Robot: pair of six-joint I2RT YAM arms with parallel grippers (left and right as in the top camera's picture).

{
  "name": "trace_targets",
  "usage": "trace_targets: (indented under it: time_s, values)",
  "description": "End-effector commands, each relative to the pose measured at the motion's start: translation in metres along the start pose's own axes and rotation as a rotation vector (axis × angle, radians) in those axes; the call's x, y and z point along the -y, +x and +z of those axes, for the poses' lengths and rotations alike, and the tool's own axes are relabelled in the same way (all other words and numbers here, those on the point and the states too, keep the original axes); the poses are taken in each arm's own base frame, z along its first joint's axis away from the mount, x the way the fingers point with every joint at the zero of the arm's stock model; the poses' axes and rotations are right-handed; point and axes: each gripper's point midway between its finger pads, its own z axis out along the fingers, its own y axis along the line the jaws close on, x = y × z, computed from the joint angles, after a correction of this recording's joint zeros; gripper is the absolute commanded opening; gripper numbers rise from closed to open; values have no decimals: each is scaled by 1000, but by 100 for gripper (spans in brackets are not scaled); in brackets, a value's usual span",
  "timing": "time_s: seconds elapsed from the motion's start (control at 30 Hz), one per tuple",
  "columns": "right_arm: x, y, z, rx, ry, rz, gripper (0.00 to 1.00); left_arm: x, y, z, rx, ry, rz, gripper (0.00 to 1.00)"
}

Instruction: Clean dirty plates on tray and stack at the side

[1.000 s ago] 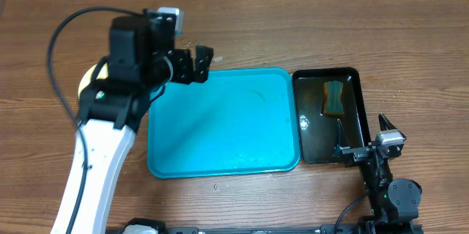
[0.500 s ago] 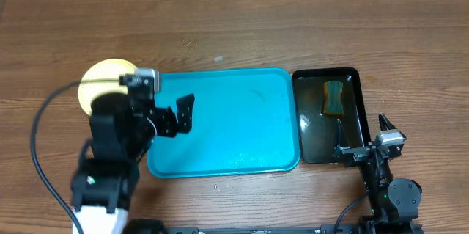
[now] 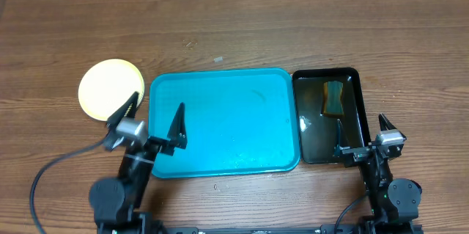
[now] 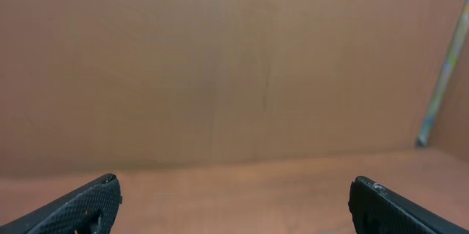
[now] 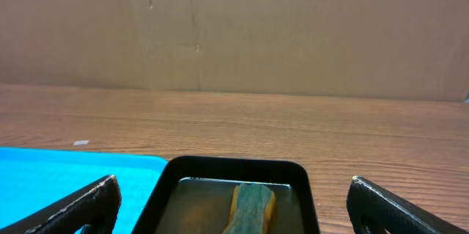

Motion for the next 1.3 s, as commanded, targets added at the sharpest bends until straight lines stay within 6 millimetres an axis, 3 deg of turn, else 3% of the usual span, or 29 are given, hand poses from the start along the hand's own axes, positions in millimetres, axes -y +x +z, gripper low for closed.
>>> trace_targets:
  time_s: [0.0,0.17,0.47,0.67,0.8,1.27]
  values:
    - [3,2,0,2,15,7,100,-8,-10,-12,68,-44,39,100]
    - [3,2,0,2,15,7,100,-13,-11,-22,108,-79,58,100]
    - [3,2,0,2,15,7,100,-17,30,-31,91,-81,53,100]
    - [3,2,0,2,15,7,100,-29,75,-33,-48,-131,17,100]
    - [3,2,0,2,15,7,100,-46,123,-44,-241,-228,-22,100]
    - [3,2,0,2,15,7,100,-49,121,-44,-237,-242,37,100]
